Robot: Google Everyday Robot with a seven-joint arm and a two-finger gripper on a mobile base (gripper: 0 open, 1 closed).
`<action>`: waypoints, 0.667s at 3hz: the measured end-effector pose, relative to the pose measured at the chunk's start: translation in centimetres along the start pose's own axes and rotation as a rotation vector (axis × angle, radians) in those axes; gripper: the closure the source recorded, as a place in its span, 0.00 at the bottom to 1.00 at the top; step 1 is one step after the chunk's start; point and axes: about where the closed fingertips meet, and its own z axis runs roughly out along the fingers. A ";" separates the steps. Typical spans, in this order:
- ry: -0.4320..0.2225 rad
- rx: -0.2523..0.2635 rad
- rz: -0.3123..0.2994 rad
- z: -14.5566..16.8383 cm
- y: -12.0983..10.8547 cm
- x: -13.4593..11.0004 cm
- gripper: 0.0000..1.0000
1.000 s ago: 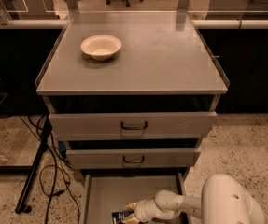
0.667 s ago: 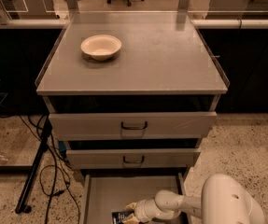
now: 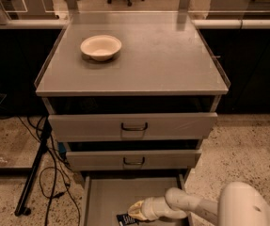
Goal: Pick rxbar blueberry from bottom drawer and place on counter
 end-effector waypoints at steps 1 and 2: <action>-0.040 0.041 -0.029 -4.3 0.1 -1.8 1.00; -0.058 0.097 -0.061 -9.1 -0.3 -3.6 1.00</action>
Offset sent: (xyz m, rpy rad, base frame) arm 0.0143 -0.0809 0.1240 0.0316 -0.1778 -0.0753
